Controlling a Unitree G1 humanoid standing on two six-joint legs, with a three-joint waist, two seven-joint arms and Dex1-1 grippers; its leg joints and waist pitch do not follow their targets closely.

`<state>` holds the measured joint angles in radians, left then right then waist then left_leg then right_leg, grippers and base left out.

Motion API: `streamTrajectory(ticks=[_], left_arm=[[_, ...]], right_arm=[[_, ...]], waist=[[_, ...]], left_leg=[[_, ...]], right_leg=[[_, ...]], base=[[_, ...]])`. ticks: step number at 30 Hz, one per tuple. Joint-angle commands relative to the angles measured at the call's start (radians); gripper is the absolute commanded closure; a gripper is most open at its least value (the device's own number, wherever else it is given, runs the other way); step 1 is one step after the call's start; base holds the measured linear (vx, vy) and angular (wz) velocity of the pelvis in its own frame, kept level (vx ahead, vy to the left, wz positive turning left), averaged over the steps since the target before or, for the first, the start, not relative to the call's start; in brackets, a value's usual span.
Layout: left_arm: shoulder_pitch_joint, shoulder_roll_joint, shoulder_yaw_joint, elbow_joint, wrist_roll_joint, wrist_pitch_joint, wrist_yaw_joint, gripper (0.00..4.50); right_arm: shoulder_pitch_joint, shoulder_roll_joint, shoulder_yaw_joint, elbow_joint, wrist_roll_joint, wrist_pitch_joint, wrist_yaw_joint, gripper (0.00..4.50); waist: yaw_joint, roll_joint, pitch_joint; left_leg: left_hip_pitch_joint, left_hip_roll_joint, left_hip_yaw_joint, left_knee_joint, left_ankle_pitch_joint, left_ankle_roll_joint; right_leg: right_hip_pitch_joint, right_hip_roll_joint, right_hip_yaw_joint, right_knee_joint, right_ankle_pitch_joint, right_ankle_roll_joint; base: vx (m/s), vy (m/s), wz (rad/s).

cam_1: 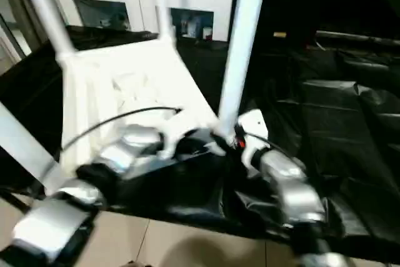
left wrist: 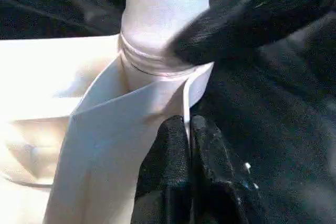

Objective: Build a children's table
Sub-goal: Rotate leg to tighten

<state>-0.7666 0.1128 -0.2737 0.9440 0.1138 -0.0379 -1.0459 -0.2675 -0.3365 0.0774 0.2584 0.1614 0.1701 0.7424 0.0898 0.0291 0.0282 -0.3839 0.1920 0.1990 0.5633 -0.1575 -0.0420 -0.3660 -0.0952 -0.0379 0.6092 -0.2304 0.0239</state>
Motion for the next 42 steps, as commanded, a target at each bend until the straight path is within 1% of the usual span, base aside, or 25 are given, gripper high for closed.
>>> streamTrajectory(ticks=[1,2,3,4,5,6,8,11,12,14,15,17,24,25,28,29,33,34,36,37,38,40,41,42], left_arm=[[0.037,0.005,-0.013,-0.015,-0.037,-0.019,-0.106,4.50],[0.040,0.014,-0.014,-0.020,-0.039,-0.010,-0.123,4.50],[0.047,0.034,-0.020,-0.030,-0.042,-0.008,-0.164,4.50],[0.060,0.066,-0.026,-0.048,-0.052,-0.004,-0.231,4.50],[0.065,0.077,-0.026,-0.056,-0.059,0.000,-0.258,4.50],[0.065,0.077,-0.026,-0.056,-0.059,0.000,-0.258,4.50],[0.070,0.096,-0.023,-0.061,-0.063,0.004,-0.285,4.50],[0.077,0.113,-0.013,-0.070,-0.066,0.003,-0.294,4.50],[0.077,0.113,-0.013,-0.070,-0.066,0.003,-0.294,4.50],[0.080,0.115,-0.010,-0.076,-0.064,0.004,-0.291,4.50],[0.080,0.115,-0.010,-0.076,-0.064,0.004,-0.291,4.50],[0.085,0.116,-0.011,-0.086,-0.067,0.008,-0.293,4.50],[0.089,0.105,-0.015,-0.095,-0.065,0.010,-0.293,4.50],[0.089,0.103,-0.016,-0.097,-0.064,0.010,-0.293,4.50],[0.090,0.099,-0.018,-0.099,-0.063,0.011,-0.287,4.50],[0.089,0.097,-0.019,-0.099,-0.062,0.010,-0.282,4.50],[0.093,0.096,-0.021,-0.103,-0.061,0.008,-0.282,4.50],[0.094,0.096,-0.020,-0.103,-0.061,0.006,-0.279,4.50],[0.095,0.096,-0.020,-0.105,-0.062,0.004,-0.280,4.50],[0.095,0.096,-0.020,-0.105,-0.062,0.004,-0.281,4.50],[0.094,0.097,-0.021,-0.104,-0.060,0.003,-0.278,4.50],[0.094,0.097,-0.022,-0.103,-0.058,0.002,-0.275,4.50],[0.095,0.097,-0.021,-0.104,-0.058,0.002,-0.275,4.50],[0.095,0.097,-0.021,-0.104,-0.058,0.002,-0.275,4.50]], right_arm=[[0.013,-0.023,0.043,-0.014,0.021,0.012,0.100,1.42],[0.014,-0.034,0.041,-0.017,0.027,0.013,0.114,1.42],[0.019,-0.056,0.045,-0.029,0.037,0.008,0.156,1.42],[0.028,-0.090,0.054,-0.048,0.052,0.001,0.223,1.42],[0.031,-0.103,0.057,-0.053,0.058,0.001,0.250,1.42],[0.031,-0.103,0.057,-0.053,0.058,0.001,0.250,1.42],[0.035,-0.124,0.070,-0.061,0.057,-0.007,0.289,1.42],[0.037,-0.139,0.085,-0.061,0.055,-0.012,0.321,1.42],[0.037,-0.139,0.085,-0.061,0.055,-0.012,0.321,1.42],[0.025,-0.119,0.085,-0.042,0.054,-0.026,0.306,1.42],[0.024,-0.116,0.084,-0.040,0.054,-0.027,0.304,1.42],[0.015,-0.096,0.078,-0.035,0.067,-0.027,0.298,1.76],[0.017,-0.079,0.097,-0.030,0.058,-0.039,0.304,1.79],[0.017,-0.077,0.101,-0.027,0.055,-0.043,0.302,2.03],[0.017,-0.068,0.105,-0.024,0.050,-0.051,0.303,2.13],[0.017,-0.065,0.106,-0.021,0.045,-0.059,0.299,2.24],[0.018,-0.067,0.108,-0.012,0.023,-0.082,0.282,2.24],[0.017,-0.069,0.111,-0.008,0.015,-0.088,0.279,2.24],[0.015,-0.071,0.115,-0.003,0.006,-0.092,0.275,2.24],[0.015,-0.065,0.107,-0.003,0.026,-0.070,0.282,1.87],[0.012,-0.054,0.096,-0.004,0.047,-0.053,0.282,1.75],[0.011,-0.042,0.088,-0.012,0.076,-0.035,0.296,1.70],[0.011,-0.041,0.089,-0.014,0.078,-0.034,0.301,1.57],[0.011,-0.041,0.089,-0.014,0.078,-0.034,0.301,1.57]], waist=[[0.002,-0.028,-0.040],[0.002,-0.024,-0.040],[0.002,-0.027,-0.039],[0.006,-0.027,-0.039],[0.006,-0.026,-0.038],[0.008,-0.024,-0.039],[0.008,-0.027,-0.039],[0.008,-0.034,-0.038],[0.009,-0.033,-0.037],[0.008,-0.036,-0.037],[0.008,-0.036,-0.038],[0.007,-0.034,-0.037],[0.003,-0.035,-0.035],[0.002,-0.035,-0.035],[0.002,-0.035,-0.035],[0.002,-0.035,-0.035],[0.000,-0.033,-0.035],[-0.001,-0.035,-0.034],[0.000,-0.034,-0.035],[0.000,-0.035,-0.035],[0.000,-0.034,-0.034],[0.000,-0.034,-0.036],[0.001,-0.034,-0.036],[0.002,-0.034,-0.037]], left_leg=[[0.016,0.041,-0.021,-0.061,-0.249,0.065],[0.017,0.042,-0.021,-0.061,-0.250,0.063],[0.018,0.042,-0.019,-0.061,-0.253,0.063],[0.018,0.045,-0.019,-0.062,-0.253,0.062],[0.017,0.046,-0.019,-0.063,-0.255,0.062],[0.018,0.047,-0.020,-0.063,-0.256,0.061],[0.019,0.047,-0.018,-0.063,-0.251,0.062],[0.019,0.047,-0.017,-0.063,-0.251,0.058],[0.019,0.047,-0.018,-0.063,-0.251,0.058],[0.018,0.046,-0.017,-0.062,-0.244,0.058],[0.018,0.045,-0.017,-0.061,-0.241,0.058],[0.017,0.045,-0.017,-0.062,-0.238,0.058],[0.020,0.046,-0.018,-0.065,-0.268,0.043],[0.019,0.046,-0.019,-0.065,-0.263,0.043],[0.019,0.045,-0.018,-0.063,-0.256,0.048],[0.020,0.045,-0.018,-0.064,-0.259,0.048],[0.020,0.045,-0.019,-0.065,-0.270,0.042],[0.019,0.045,-0.019,-0.065,-0.270,0.041],[0.019,0.044,-0.019,-0.064,-0.266,0.042],[0.020,0.044,-0.019,-0.065,-0.266,0.044],[0.020,0.044,-0.019,-0.065,-0.267,0.047],[0.020,0.045,-0.019,-0.065,-0.266,0.046],[0.022,0.046,-0.018,-0.064,-0.264,0.047],[0.020,0.046,-0.018,-0.063,-0.250,0.050]], right_leg=[[0.022,-0.054,0.029,-0.088,-0.136,-0.205],[0.022,-0.055,0.029,-0.087,-0.141,-0.210],[0.020,-0.054,0.029,-0.088,-0.155,-0.215],[0.020,-0.054,0.029,-0.086,-0.154,-0.221],[0.020,-0.054,0.029,-0.085,-0.154,-0.223],[0.019,-0.054,0.029,-0.084,-0.152,-0.223],[0.018,-0.054,0.029,-0.082,-0.139,-0.229],[0.017,-0.056,0.030,-0.082,-0.147,-0.232],[0.017,-0.057,0.030,-0.082,-0.149,-0.231],[0.017,-0.058,0.031,-0.083,-0.155,-0.229],[0.017,-0.058,0.031,-0.082,-0.154,-0.229],[0.016,-0.057,0.030,-0.083,-0.157,-0.229],[0.014,-0.058,0.032,-0.088,-0.207,-0.220],[0.015,-0.058,0.032,-0.087,-0.199,-0.221],[0.015,-0.057,0.032,-0.085,-0.179,-0.223],[0.014,-0.056,0.031,-0.086,-0.184,-0.224],[0.014,-0.057,0.032,-0.086,-0.196,-0.223],[0.015,-0.056,0.032,-0.087,-0.197,-0.222],[0.015,-0.057,0.032,-0.086,-0.193,-0.221],[0.015,-0.056,0.032,-0.087,-0.194,-0.222],[0.015,-0.056,0.032,-0.086,-0.194,-0.224],[0.015,-0.056,0.031,-0.086,-0.193,-0.227],[0.014,-0.056,0.032,-0.085,-0.186,-0.230],[0.015,-0.056,0.032,-0.082,-0.162,-0.234]], base=[[0.000,0.000,0.00],[0.000,0.000,0.00],[0.000,0.000,0.00],[0.000,0.000,0.00],[0.000,0.000,0.00],[0.000,0.000,0.00],[0.000,0.000,0.00],[0.000,0.000,0.00],[0.000,0.000,0.00],[0.000,0.000,0.00],[0.000,0.000,0.00],[0.000,0.000,0.00],[0.000,0.000,0.00],[0.000,0.000,0.00],[0.000,0.000,0.00],[0.000,0.000,0.00],[0.000,0.000,0.00],[0.000,0.000,0.00],[0.000,0.000,0.00],[0.000,0.000,0.00],[0.000,0.000,0.00],[0.000,0.000,0.00],[0.000,0.000,0.00],[0.000,0.000,0.00]])
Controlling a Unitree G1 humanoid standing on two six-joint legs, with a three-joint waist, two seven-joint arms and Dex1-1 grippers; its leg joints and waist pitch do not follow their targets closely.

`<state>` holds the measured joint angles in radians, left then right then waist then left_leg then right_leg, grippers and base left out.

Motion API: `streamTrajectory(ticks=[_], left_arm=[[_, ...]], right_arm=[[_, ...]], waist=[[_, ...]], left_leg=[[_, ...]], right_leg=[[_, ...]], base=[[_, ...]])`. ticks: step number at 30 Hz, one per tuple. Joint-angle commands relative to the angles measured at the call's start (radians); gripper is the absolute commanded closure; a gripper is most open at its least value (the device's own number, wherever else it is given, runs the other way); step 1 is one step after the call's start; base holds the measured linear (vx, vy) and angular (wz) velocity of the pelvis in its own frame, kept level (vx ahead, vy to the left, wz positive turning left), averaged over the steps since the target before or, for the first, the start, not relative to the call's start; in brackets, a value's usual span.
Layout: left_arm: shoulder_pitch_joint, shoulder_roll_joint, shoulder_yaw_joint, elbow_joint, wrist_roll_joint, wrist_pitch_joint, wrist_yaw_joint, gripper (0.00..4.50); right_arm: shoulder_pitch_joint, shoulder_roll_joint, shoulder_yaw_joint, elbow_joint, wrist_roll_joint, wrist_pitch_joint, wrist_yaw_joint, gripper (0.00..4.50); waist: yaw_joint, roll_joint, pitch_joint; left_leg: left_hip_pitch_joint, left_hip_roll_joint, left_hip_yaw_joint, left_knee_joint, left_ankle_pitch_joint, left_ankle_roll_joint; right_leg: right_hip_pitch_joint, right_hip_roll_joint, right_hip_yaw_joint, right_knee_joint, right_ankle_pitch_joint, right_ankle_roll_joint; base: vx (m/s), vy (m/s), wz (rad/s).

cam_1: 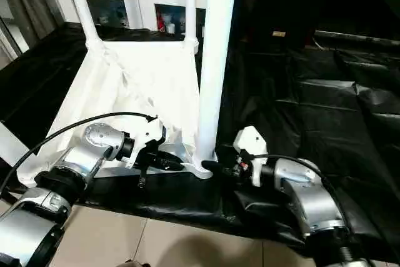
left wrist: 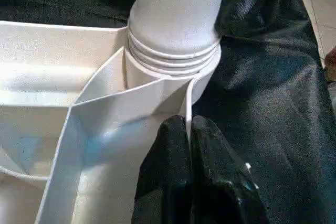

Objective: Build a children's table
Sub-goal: Rotate leg to tighten

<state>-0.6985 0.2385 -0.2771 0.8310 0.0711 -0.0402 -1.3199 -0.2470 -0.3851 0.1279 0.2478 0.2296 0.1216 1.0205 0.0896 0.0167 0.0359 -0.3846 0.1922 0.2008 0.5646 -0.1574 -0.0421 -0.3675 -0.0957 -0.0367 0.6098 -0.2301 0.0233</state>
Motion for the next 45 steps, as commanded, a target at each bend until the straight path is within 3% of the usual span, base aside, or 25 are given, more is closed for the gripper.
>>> streamTrajectory(ticks=[1,4,8,12,26,36,37,39,42,45], left_arm=[[0.028,-0.029,-0.017,0.007,-0.014,0.005,-0.001,4.50],[0.028,-0.030,-0.017,0.007,-0.013,0.006,0.000,4.50],[0.030,-0.029,-0.017,0.004,-0.013,0.007,0.000,4.50],[0.031,-0.028,-0.018,0.002,-0.012,0.009,0.001,4.50],[0.037,-0.028,-0.018,0.000,-0.012,0.012,0.004,4.50],[0.037,-0.027,-0.019,0.000,-0.011,0.013,0.005,4.50],[0.036,-0.028,-0.019,0.001,-0.008,0.014,0.009,4.50],[0.036,-0.029,-0.020,0.001,-0.008,0.014,0.010,4.50],[0.036,-0.031,-0.020,0.002,-0.008,0.013,0.013,4.50],[0.037,-0.031,-0.021,0.002,-0.007,0.013,0.013,4.50]], right_arm=[[-0.009,0.012,0.046,-0.007,0.000,0.005,0.018,1.32],[-0.015,0.018,0.055,0.008,-0.035,-0.021,-0.006,1.22],[-0.024,0.024,0.064,0.025,-0.060,-0.033,-0.026,1.22],[-0.027,0.023,0.064,0.032,-0.060,-0.026,-0.022,1.22],[-0.025,0.016,0.073,0.052,-0.068,-0.035,-0.014,2.34],[-0.017,0.015,0.074,0.050,-0.075,-0.043,-0.023,2.40],[-0.007,0.014,0.066,0.039,-0.060,-0.034,-0.017,2.40],[-0.002,0.015,0.063,0.024,-0.039,-0.019,0.001,2.40],[-0.002,0.015,0.066,0.018,-0.026,-0.008,0.017,1.74],[-0.005,0.012,0.071,0.034,-0.053,-0.025,-0.005,1.66]], waist=[[0.003,-0.022,-0.047],[0.004,-0.021,-0.048],[0.005,-0.020,-0.045],[0.005,-0.021,-0.047],[0.006,-0.022,-0.047],[0.005,-0.023,-0.048],[0.005,-0.017,-0.048],[0.006,-0.020,-0.048],[0.007,-0.019,-0.049],[0.008,-0.020,-0.049]], left_leg=[[0.021,0.046,-0.020,-0.063,-0.235,0.054],[0.019,0.043,-0.018,-0.060,-0.203,0.065],[0.022,0.044,-0.019,-0.063,-0.238,0.052],[0.021,0.044,-0.019,-0.062,-0.233,0.053],[0.021,0.044,-0.018,-0.060,-0.224,0.061],[0.021,0.044,-0.019,-0.059,-0.220,0.062],[0.022,0.044,-0.018,-0.060,-0.225,0.060],[0.021,0.044,-0.018,-0.059,-0.224,0.062],[0.021,0.044,-0.018,-0.058,-0.215,0.067],[0.020,0.044,-0.018,-0.059,-0.218,0.066]], right_leg=[[0.019,-0.055,0.030,-0.080,-0.135,-0.236],[0.019,-0.053,0.028,-0.074,-0.079,-0.244],[0.018,-0.055,0.030,-0.080,-0.142,-0.235],[0.020,-0.055,0.030,-0.079,-0.132,-0.231],[0.019,-0.054,0.029,-0.078,-0.119,-0.237],[0.020,-0.054,0.029,-0.076,-0.114,-0.237],[0.019,-0.053,0.029,-0.078,-0.113,-0.236],[0.021,-0.054,0.029,-0.077,-0.105,-0.239],[0.021,-0.053,0.028,-0.074,-0.089,-0.243],[0.021,-0.054,0.028,-0.075,-0.096,-0.242]], base=[[0.000,0.000,0.00],[0.000,0.000,0.00],[0.000,0.000,0.00],[0.000,0.000,0.00],[0.000,0.000,0.00],[0.000,0.000,0.00],[0.000,0.000,0.00],[0.000,0.000,0.00],[0.000,0.000,0.00],[0.000,0.000,0.00]])
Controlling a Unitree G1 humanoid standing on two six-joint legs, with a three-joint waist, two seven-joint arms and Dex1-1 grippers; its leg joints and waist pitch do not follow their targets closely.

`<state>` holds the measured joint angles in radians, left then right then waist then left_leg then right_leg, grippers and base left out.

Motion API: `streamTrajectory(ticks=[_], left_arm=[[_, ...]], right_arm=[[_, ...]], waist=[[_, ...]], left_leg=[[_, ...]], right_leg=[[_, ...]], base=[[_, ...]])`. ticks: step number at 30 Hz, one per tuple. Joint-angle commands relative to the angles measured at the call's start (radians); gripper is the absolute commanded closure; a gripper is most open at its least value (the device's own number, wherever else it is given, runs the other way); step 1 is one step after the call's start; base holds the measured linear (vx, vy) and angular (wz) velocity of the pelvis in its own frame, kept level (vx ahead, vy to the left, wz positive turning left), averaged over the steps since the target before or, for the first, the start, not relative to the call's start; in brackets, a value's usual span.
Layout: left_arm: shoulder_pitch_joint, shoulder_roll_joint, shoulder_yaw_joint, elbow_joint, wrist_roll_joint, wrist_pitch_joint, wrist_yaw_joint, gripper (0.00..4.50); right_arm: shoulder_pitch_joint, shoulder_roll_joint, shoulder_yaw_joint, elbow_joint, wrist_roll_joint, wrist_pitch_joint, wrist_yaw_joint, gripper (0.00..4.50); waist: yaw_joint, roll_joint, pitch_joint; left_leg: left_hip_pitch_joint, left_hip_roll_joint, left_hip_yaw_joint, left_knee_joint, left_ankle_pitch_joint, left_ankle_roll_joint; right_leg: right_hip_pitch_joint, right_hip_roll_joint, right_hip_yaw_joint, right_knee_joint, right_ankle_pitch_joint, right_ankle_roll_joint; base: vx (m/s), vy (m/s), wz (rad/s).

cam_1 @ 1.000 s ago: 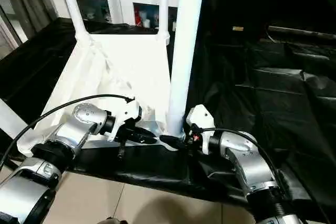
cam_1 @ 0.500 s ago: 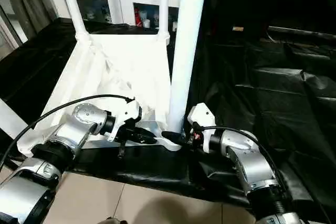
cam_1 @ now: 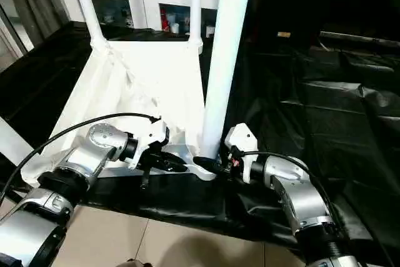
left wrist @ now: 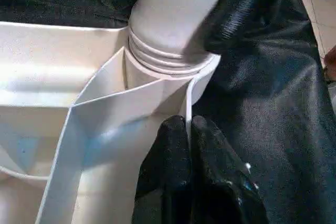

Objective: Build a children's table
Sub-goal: Rotate leg to tighten

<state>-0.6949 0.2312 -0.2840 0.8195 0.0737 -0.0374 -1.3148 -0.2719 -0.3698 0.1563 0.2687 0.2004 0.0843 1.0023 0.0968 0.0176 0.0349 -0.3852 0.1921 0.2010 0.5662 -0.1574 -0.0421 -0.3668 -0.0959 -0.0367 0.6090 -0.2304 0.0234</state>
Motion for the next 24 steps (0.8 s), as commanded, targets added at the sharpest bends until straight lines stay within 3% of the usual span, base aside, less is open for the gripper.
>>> streamTrajectory(ticks=[1,12,17,24], left_arm=[[0.035,-0.022,-0.014,0.012,-0.010,0.010,0.007,4.50],[0.036,-0.021,-0.015,0.013,-0.009,0.007,0.009,4.50],[0.037,-0.020,-0.015,0.011,-0.009,0.007,0.009,4.50],[0.041,-0.015,-0.016,0.008,-0.010,0.008,0.006,4.50]], right_arm=[[0.016,-0.006,0.048,0.030,-0.060,-0.013,-0.019,1.54],[0.006,-0.011,0.045,0.057,-0.068,-0.024,-0.022,1.41],[0.003,-0.007,0.045,0.066,-0.070,-0.027,-0.025,1.80],[0.004,0.006,0.033,0.064,-0.046,-0.014,-0.019,1.87]], waist=[[0.000,-0.021,-0.047],[0.000,-0.021,-0.047],[0.000,-0.022,-0.048],[-0.001,-0.021,-0.047]], left_leg=[[0.021,0.044,-0.019,-0.061,-0.220,0.058],[0.021,0.043,-0.018,-0.060,-0.222,0.064],[0.021,0.044,-0.019,-0.060,-0.218,0.064],[0.022,0.044,-0.018,-0.060,-0.226,0.065]], right_leg=[[0.019,-0.054,0.028,-0.076,-0.113,-0.237],[0.021,-0.053,0.029,-0.075,-0.100,-0.240],[0.021,-0.054,0.029,-0.075,-0.103,-0.238],[0.020,-0.052,0.029,-0.075,-0.110,-0.238]], base=[[0.000,0.000,0.00],[0.000,0.000,0.00],[0.000,0.000,0.00],[0.000,0.000,0.00]])
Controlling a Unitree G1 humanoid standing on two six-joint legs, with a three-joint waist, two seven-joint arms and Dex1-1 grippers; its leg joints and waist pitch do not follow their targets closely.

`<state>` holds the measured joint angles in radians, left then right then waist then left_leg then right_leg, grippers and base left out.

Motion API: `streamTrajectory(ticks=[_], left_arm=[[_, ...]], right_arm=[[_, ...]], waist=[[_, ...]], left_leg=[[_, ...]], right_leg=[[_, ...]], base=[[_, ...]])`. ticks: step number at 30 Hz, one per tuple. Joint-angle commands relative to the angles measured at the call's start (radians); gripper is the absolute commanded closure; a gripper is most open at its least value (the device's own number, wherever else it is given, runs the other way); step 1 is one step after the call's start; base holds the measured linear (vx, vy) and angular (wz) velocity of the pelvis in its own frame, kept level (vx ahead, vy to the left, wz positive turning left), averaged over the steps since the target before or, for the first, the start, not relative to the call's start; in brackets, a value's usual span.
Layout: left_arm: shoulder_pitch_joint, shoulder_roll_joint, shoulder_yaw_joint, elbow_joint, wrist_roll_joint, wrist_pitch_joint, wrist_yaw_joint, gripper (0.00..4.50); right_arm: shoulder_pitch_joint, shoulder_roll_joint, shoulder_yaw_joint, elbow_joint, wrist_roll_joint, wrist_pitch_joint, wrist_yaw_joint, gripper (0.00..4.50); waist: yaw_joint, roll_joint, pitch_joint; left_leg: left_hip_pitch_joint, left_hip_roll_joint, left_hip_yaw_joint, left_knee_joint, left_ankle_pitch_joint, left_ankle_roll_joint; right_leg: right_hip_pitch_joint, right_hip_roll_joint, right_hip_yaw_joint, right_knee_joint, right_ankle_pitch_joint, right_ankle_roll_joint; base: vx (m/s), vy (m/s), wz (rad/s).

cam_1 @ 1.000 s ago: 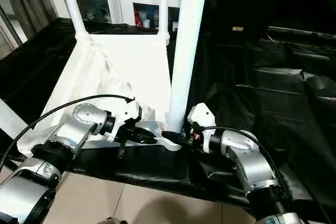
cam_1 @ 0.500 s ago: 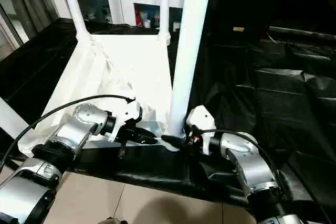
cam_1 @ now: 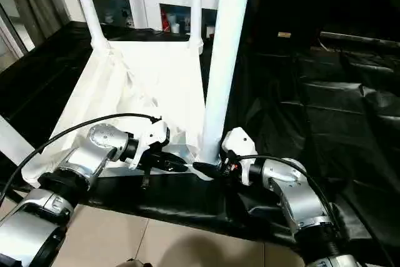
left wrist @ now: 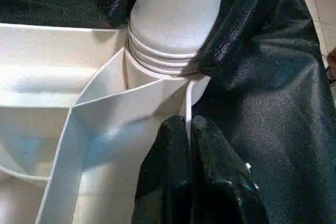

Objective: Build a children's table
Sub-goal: Rotate leg to tighten

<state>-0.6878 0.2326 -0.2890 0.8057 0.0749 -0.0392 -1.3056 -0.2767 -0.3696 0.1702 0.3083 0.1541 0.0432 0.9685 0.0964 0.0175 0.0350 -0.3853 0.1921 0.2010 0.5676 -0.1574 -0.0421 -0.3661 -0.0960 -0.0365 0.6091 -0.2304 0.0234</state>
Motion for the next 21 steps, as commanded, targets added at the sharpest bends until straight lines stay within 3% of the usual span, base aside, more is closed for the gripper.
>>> streamTrajectory(ticks=[1,6,7,9,10,14,16,18,19,21], left_arm=[[0.035,-0.017,-0.012,0.022,-0.011,0.010,-0.002,4.50],[0.015,-0.055,-0.020,0.070,0.041,0.027,0.146,4.50],[-0.005,-0.099,-0.013,0.100,0.060,0.043,0.259,4.50],[-0.014,-0.121,-0.010,0.110,0.064,0.058,0.303,4.50],[-0.042,-0.185,0.001,0.138,0.071,0.095,0.416,4.50],[-0.064,-0.231,0.005,0.158,0.075,0.112,0.489,4.50],[-0.075,-0.255,0.004,0.165,0.077,0.115,0.515,4.50],[-0.095,-0.292,-0.005,0.184,0.088,0.098,0.521,4.50],[-0.096,-0.292,-0.009,0.185,0.091,0.089,0.512,4.50],[-0.095,-0.290,-0.011,0.185,0.093,0.085,0.507,4.50]], right_arm=[[0.011,0.012,0.013,0.021,0.004,0.035,0.001,1.88],[-0.011,0.099,-0.045,0.048,-0.020,0.110,-0.228,1.88],[-0.029,0.151,-0.076,0.083,-0.037,0.134,-0.358,1.88],[-0.037,0.172,-0.086,0.099,-0.046,0.143,-0.409,1.89],[-0.055,0.211,-0.081,0.130,-0.095,0.141,-0.516,1.89],[-0.066,0.242,-0.073,0.142,-0.124,0.145,-0.581,1.89],[-0.070,0.254,-0.063,0.140,-0.138,0.147,-0.599,1.89],[-0.064,0.265,-0.051,0.103,-0.127,0.115,-0.557,1.89],[-0.058,0.260,-0.057,0.090,-0.112,0.105,-0.533,1.19],[-0.055,0.255,-0.059,0.082,-0.101,0.103,-0.516,1.19]], waist=[[-0.001,-0.020,-0.047],[-0.010,-0.016,-0.043],[-0.017,-0.018,-0.040],[-0.025,-0.017,-0.039],[-0.031,-0.017,-0.038],[-0.037,-0.020,-0.039],[-0.035,-0.019,-0.042],[-0.033,-0.010,-0.044],[-0.032,-0.013,-0.045],[-0.030,-0.012,-0.046]], left_leg=[[0.022,0.044,-0.019,-0.062,-0.223,0.065],[0.025,0.043,-0.020,-0.068,-0.258,0.038],[0.025,0.042,-0.023,-0.074,-0.308,0.005],[0.029,0.041,-0.027,-0.078,-0.353,-0.026],[0.032,0.041,-0.030,-0.080,-0.386,-0.041],[0.028,0.038,-0.030,-0.079,-0.380,-0.033],[0.027,0.037,-0.029,-0.076,-0.353,-0.016],[0.026,0.036,-0.028,-0.075,-0.336,-0.007],[0.026,0.037,-0.027,-0.074,-0.334,-0.001],[0.025,0.038,-0.027,-0.074,-0.322,0.006]], right_leg=[[0.019,-0.052,0.029,-0.075,-0.107,-0.239],[0.012,-0.050,0.030,-0.080,-0.151,-0.233],[0.013,-0.054,0.030,-0.088,-0.240,-0.215],[0.008,-0.057,0.030,-0.095,-0.319,-0.192],[0.003,-0.057,0.031,-0.101,-0.361,-0.174],[0.004,-0.054,0.032,-0.105,-0.349,-0.160],[0.006,-0.052,0.033,-0.103,-0.294,-0.161],[0.008,-0.052,0.032,-0.102,-0.257,-0.164],[0.009,-0.051,0.033,-0.102,-0.241,-0.166],[0.011,-0.051,0.032,-0.100,-0.216,-0.171]], base=[[0.000,0.000,0.00],[0.000,0.000,0.00],[0.000,0.000,0.00],[0.000,0.000,0.00],[0.000,0.000,0.00],[0.000,0.000,0.00],[0.000,0.000,0.00],[0.000,0.000,0.00],[0.000,0.000,0.00],[0.000,0.000,0.00]])
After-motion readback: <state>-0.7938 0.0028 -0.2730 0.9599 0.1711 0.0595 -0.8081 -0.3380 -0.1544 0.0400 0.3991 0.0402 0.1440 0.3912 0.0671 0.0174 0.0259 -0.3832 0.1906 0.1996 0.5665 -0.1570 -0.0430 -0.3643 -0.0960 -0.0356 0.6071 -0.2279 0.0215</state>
